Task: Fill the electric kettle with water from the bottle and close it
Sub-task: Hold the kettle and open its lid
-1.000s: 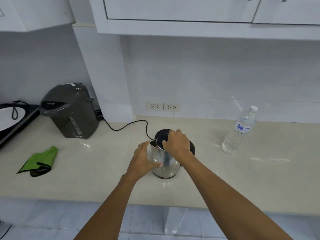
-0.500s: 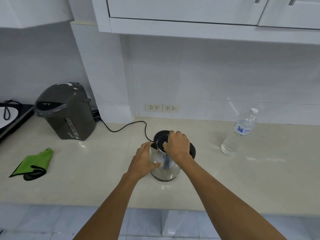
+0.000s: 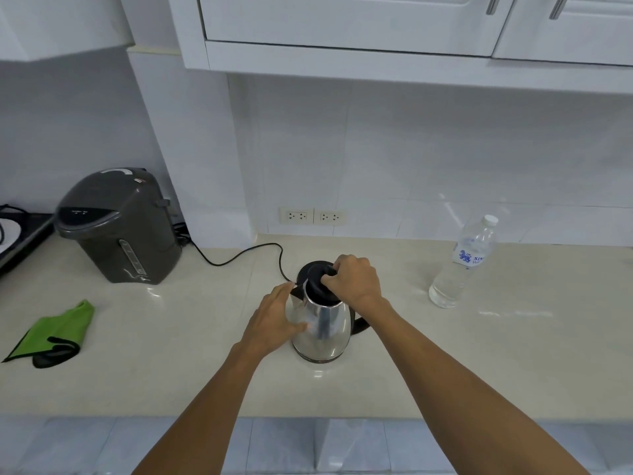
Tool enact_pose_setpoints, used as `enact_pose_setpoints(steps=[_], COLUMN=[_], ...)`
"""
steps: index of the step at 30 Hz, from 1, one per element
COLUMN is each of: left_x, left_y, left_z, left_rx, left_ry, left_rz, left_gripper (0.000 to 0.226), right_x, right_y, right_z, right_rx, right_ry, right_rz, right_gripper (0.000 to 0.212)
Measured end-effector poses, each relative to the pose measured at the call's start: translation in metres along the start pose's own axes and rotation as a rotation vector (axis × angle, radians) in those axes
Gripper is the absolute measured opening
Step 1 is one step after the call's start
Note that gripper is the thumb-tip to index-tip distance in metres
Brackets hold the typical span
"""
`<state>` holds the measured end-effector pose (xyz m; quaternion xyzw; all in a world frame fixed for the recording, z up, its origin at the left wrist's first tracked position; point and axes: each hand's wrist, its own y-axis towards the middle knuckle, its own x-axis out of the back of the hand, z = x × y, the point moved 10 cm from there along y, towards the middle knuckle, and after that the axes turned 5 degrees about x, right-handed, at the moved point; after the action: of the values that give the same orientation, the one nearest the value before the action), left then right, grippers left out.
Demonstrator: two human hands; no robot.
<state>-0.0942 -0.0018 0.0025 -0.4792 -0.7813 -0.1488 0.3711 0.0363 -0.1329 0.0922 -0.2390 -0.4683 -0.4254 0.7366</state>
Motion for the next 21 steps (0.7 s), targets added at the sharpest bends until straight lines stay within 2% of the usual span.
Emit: enact_pose_setpoints(steps=[4, 13, 19, 21], left_x=[0.001, -0.002, -0.003, -0.003], left_y=[0.001, 0.002, 0.002, 0.003], left_z=[0.0, -0.001, -0.003, -0.003], left_rx=[-0.011, -0.004, 0.007, 0.009], left_ry=[0.009, 0.012, 0.006, 0.012], left_rz=[-0.003, 0.005, 0.003, -0.005], left_gripper=[0.096, 0.091, 0.09, 0.089], right_x=[0.007, 0.017, 0.02, 0.024], right_y=[-0.001, -0.002, -0.004, -0.006], right_z=[-0.016, -0.037, -0.052, -0.06], right_rx=[-0.035, -0.055, -0.045, -0.044], right_ry=[0.166, 0.373, 0.58, 0.608], right_rz=[0.011, -0.009, -0.048, -0.081], right_gripper=[0.029, 0.024, 0.008, 0.015])
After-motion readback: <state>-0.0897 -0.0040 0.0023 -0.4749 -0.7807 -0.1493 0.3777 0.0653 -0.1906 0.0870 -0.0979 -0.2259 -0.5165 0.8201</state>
